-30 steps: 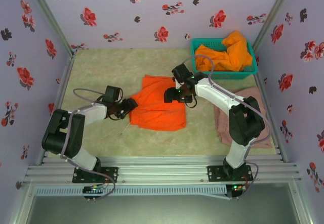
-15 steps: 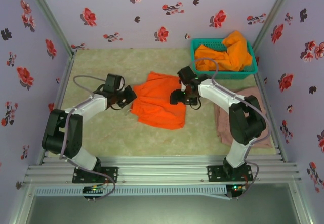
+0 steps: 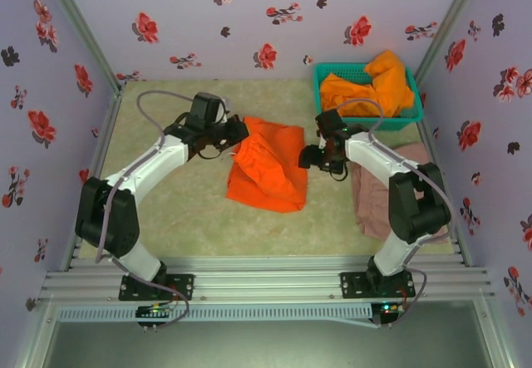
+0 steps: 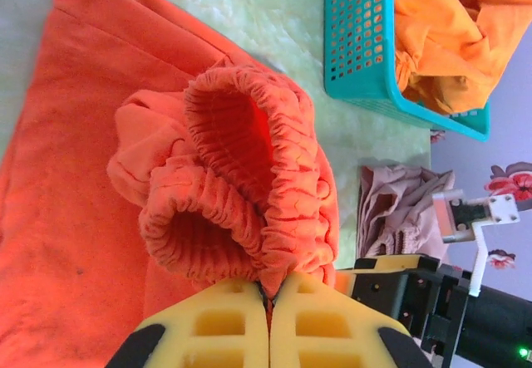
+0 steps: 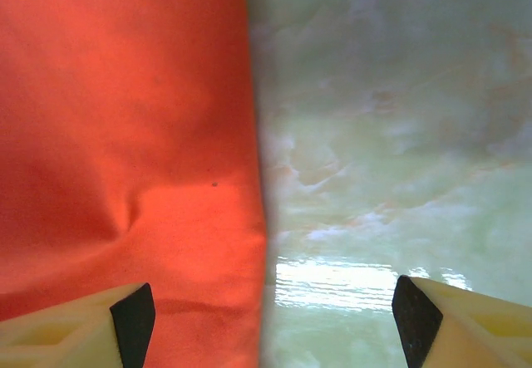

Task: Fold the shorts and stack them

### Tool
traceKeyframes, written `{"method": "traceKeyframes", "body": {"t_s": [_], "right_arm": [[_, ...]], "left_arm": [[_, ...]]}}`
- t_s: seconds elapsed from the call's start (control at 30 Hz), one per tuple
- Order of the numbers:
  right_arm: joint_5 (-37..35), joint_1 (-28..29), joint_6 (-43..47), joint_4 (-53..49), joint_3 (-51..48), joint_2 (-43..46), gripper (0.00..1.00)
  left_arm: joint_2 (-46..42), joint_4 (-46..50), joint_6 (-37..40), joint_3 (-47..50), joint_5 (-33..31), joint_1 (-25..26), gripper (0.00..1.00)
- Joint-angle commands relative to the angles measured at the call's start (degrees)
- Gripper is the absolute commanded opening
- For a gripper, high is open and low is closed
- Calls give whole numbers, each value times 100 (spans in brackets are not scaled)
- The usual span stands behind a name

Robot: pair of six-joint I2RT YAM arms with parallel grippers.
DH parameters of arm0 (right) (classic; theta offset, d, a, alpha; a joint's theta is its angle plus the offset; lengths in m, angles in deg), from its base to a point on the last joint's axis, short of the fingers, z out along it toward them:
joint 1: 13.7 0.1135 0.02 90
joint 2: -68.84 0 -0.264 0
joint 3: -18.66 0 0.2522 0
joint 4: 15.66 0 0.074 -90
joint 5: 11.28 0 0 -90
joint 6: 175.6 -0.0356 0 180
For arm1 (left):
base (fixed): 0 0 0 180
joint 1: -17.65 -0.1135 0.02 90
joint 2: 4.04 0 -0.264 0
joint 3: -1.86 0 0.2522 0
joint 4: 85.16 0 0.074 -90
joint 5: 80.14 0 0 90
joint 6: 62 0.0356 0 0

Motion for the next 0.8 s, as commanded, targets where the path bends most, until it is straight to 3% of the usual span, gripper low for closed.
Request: {"method": "traceKeyframes", "body": {"t_s": [0.0, 0.3, 0.43, 0.63, 0.77], "right_arm": [[-222, -242, 28, 99, -181, 374, 78], [-697, -799, -197, 148, -505, 1334, 79], [-738, -881, -196, 94, -526, 1487, 79], [-613, -889, -222, 88, -549, 1477, 80], [-445, -888, -250, 161, -585, 1462, 80]], "left_arm": [[245, 124, 9, -371, 252, 176, 0], [888, 27, -249, -1797, 284, 967, 0], [1120, 27, -204, -2210, 473, 1075, 0], [984, -84, 298, -1605, 552, 739, 0], [1002, -195, 547, -813, 747, 126, 0]]}}
